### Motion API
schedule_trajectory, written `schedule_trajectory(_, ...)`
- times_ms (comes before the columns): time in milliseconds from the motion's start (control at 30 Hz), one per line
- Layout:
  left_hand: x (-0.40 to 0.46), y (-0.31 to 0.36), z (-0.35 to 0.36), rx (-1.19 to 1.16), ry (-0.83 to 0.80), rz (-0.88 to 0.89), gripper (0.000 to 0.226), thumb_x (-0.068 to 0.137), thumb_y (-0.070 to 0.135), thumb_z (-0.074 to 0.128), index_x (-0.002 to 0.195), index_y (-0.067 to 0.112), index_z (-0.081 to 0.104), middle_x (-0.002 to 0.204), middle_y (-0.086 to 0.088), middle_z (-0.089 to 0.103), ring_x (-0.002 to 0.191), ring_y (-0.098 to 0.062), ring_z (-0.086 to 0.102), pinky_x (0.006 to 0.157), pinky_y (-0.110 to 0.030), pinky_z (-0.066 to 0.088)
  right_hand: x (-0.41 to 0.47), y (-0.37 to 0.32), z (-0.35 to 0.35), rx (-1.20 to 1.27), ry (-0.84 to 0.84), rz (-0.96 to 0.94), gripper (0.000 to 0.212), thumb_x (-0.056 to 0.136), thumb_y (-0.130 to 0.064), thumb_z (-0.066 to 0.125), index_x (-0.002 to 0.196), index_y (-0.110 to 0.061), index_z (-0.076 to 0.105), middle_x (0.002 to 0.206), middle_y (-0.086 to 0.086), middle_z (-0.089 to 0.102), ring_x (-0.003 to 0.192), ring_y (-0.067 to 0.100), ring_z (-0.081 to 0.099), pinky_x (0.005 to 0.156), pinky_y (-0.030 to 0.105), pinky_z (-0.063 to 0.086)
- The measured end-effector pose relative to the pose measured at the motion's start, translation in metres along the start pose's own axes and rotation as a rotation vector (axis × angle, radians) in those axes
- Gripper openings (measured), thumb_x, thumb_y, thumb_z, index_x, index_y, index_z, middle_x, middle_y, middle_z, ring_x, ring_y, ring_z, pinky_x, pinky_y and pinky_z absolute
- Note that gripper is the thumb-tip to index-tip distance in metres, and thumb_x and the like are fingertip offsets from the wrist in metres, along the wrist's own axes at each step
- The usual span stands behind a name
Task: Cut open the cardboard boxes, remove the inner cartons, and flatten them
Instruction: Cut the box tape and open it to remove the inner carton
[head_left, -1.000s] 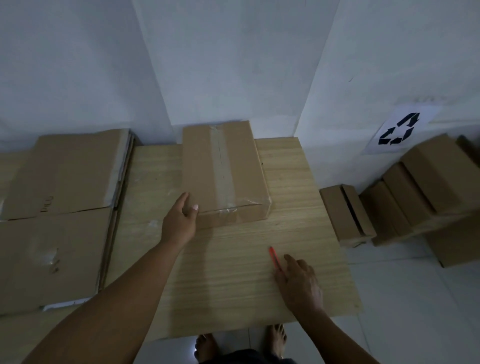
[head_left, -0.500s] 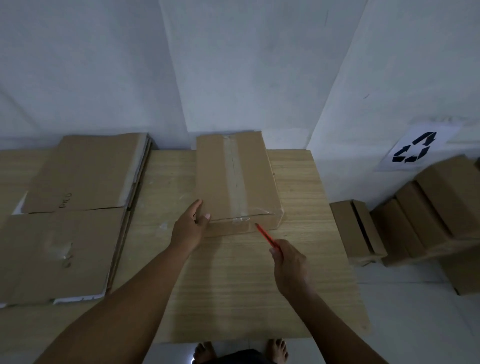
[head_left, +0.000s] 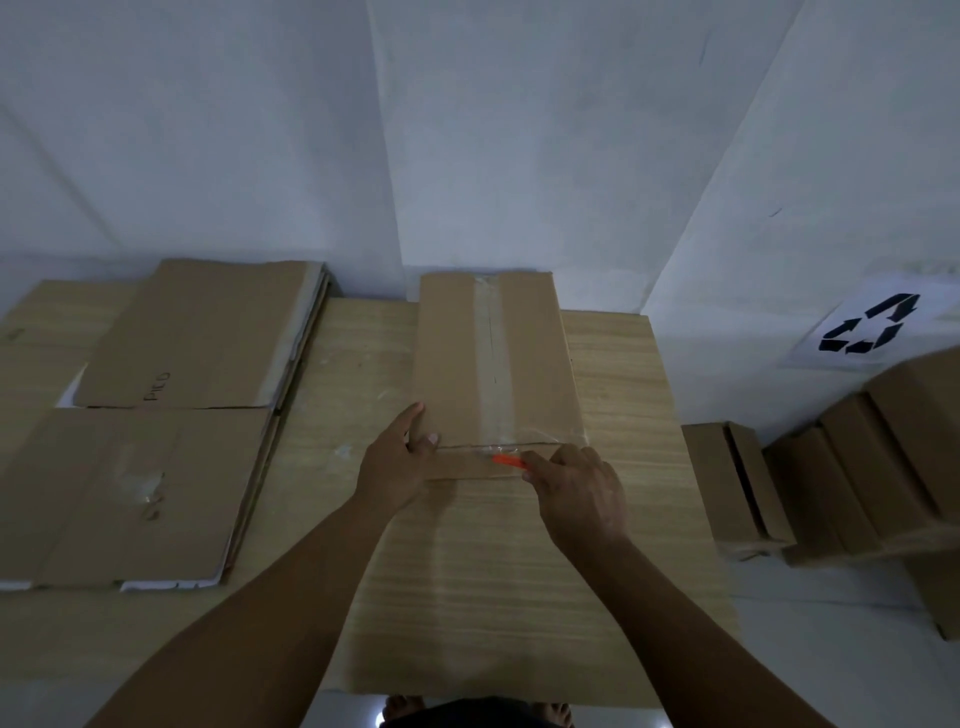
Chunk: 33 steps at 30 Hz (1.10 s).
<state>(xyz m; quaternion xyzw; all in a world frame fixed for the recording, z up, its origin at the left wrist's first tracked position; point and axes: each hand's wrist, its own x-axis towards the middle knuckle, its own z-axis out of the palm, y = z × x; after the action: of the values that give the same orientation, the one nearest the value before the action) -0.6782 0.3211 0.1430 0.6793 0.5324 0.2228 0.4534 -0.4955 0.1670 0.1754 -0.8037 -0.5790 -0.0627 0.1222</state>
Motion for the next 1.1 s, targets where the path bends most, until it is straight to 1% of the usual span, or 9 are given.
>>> schedule_trajectory(67,0.001,-0.001,0.000,-0.015,-0.006,-0.002,0.054,0.096,0.031,0.064,0.147,0.029,0.046,0.151,-0.002,0.048,0.134,-0.018,0.049,0.112,-0.033,0.039,0.001,-0.002,0.001,0.001,0.009,0.003,0.019,0.085,-0.032,0.076,0.104,-0.032,0.074,0.073,-0.003,0.058,0.065,0.011,0.045,0.056,0.026,0.038)
schedule_trajectory(200,0.001,0.000,0.001,-0.020,-0.006,0.010,0.055,0.096,0.030,0.063,0.148,0.027,0.045,0.152,0.000,0.046,0.137,-0.015,0.045,0.109,-0.025,0.034,0.000,-0.005,-0.001,0.050,0.080,-0.037,0.023,0.079,-0.027,0.083,0.101,-0.026,0.076,0.068,-0.002,0.056,0.057,0.012,0.050,0.046,0.025,0.044)
schedule_trajectory(333,0.002,0.001,0.001,-0.009,-0.002,0.015,0.054,0.097,0.029,0.062,0.148,0.027,0.045,0.152,0.000,0.046,0.137,-0.016,0.046,0.106,-0.022,0.033,-0.002,-0.005,0.004,0.046,0.037,-0.028,0.024,0.080,-0.026,0.083,0.103,-0.027,0.076,0.068,-0.003,0.054,0.052,0.009,0.050,0.041,0.023,0.043)
schedule_trajectory(467,0.001,0.001,0.002,-0.015,0.013,0.021,0.053,0.097,0.031,0.063,0.147,0.027,0.047,0.151,0.000,0.048,0.135,-0.016,0.047,0.107,-0.025,0.036,-0.001,-0.007,0.009,0.039,-0.014,-0.003,0.030,0.082,-0.029,0.080,0.111,-0.031,0.072,0.070,-0.004,0.054,0.050,0.008,0.050,0.040,0.023,0.043)
schedule_trajectory(600,0.000,0.003,0.006,-0.004,0.042,0.021,0.054,0.096,0.033,0.064,0.147,0.027,0.047,0.148,0.000,0.051,0.131,-0.017,0.051,0.103,-0.024,0.039,0.002,-0.015,0.013,-0.009,-0.067,0.028,0.032,0.093,-0.032,0.069,0.125,-0.035,0.064,0.076,-0.004,0.057,0.053,0.012,0.056,0.046,0.027,0.045)
schedule_trajectory(733,-0.003,0.006,0.009,0.065,0.056,0.008,0.054,0.098,0.037,0.059,0.149,0.031,0.043,0.145,-0.002,0.054,0.127,-0.021,0.055,0.099,-0.026,0.041,0.004,-0.020,0.015,-0.072,-0.070,-0.006,0.041,0.091,-0.025,0.071,0.130,-0.031,0.062,0.074,-0.001,0.056,0.051,0.014,0.055,0.046,0.028,0.044)
schedule_trajectory(900,-0.002,0.006,0.008,0.159,0.047,-0.003,0.054,0.099,0.043,0.055,0.151,0.036,0.039,0.145,0.000,0.055,0.129,-0.024,0.054,0.106,-0.038,0.045,-0.003,0.000,0.005,-0.114,-0.011,0.047,0.035,0.083,-0.024,0.079,0.117,-0.027,0.071,0.069,-0.001,0.056,0.047,0.013,0.050,0.045,0.026,0.039)
schedule_trajectory(967,-0.002,0.006,0.008,0.176,0.041,-0.001,0.055,0.100,0.043,0.054,0.152,0.035,0.038,0.146,-0.001,0.054,0.130,-0.024,0.054,0.106,-0.038,0.045,-0.010,0.010,0.003,-0.119,-0.022,0.052,0.035,0.082,-0.024,0.081,0.116,-0.024,0.072,0.068,-0.001,0.058,0.045,0.010,0.044,0.044,0.023,0.037)
schedule_trajectory(1100,-0.003,0.008,0.009,0.182,0.018,0.002,0.057,0.100,0.043,0.053,0.153,0.033,0.035,0.149,0.000,0.050,0.133,-0.022,0.051,0.107,-0.036,0.042,-0.020,0.029,-0.005,-0.114,-0.037,0.124,0.035,0.082,-0.024,0.081,0.116,-0.024,0.072,0.067,-0.004,0.056,0.045,0.006,0.034,0.046,0.016,0.021)
